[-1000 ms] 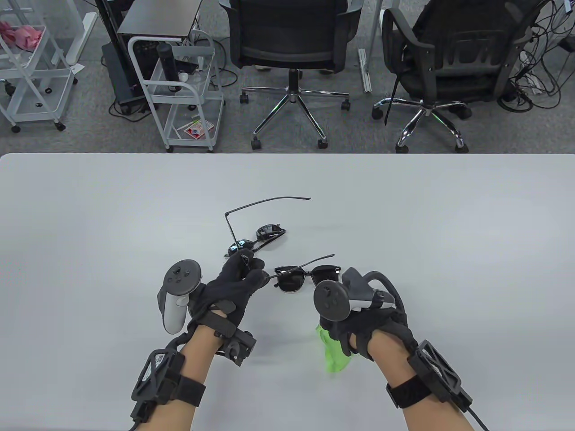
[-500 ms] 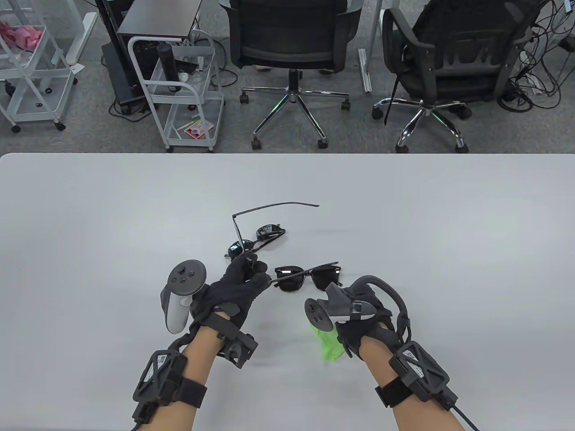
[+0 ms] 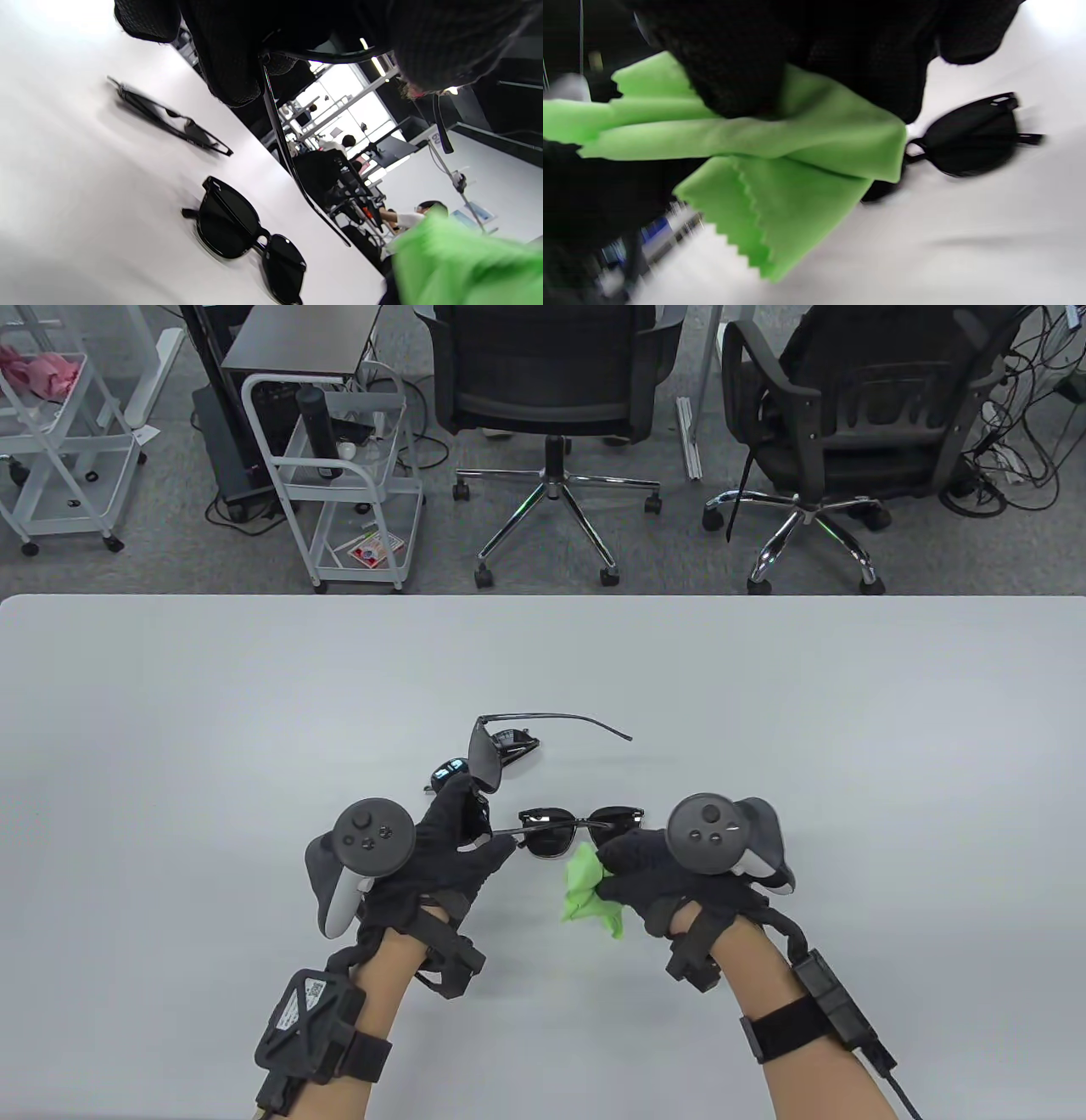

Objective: Dust sunglasses

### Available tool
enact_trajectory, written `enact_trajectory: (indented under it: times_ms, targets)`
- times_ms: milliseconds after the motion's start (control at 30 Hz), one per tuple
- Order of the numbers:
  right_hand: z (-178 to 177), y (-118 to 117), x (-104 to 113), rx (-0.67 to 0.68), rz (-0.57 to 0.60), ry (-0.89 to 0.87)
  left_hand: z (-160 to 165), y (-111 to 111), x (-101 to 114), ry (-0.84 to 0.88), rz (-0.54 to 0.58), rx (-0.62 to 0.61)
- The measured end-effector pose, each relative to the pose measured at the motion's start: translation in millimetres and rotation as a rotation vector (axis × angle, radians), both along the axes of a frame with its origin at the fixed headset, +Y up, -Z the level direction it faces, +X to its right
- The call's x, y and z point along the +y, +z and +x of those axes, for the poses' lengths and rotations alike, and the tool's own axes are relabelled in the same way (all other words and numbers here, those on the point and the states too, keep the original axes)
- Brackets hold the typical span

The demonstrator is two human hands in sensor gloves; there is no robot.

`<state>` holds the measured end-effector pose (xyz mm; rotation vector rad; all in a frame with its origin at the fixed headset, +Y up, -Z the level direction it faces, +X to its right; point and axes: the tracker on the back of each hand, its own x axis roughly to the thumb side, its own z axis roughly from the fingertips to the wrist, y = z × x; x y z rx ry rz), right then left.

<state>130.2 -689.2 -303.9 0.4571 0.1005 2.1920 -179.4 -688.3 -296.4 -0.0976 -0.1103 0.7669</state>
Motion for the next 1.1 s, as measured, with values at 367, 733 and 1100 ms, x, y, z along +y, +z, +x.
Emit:
enact_trajectory:
  times_ms: [367, 733, 1100]
  targets:
    - [16.2, 0.6, -17.7, -0.124, -0.153, -0.574, 36.8, 22.2, 18.0, -0.279, 0.200, -0.061]
    - [6.9, -3.3, -20.7, 0.084, -0.213, -0.702, 57.3, 39.5, 32.6, -0.585, 0.464, -0.015]
    - [12.9, -5.5, -21.7, 0.099, -0.201, -0.709, 59.3, 47.7, 41.3, -0.756, 0.614, 0.046]
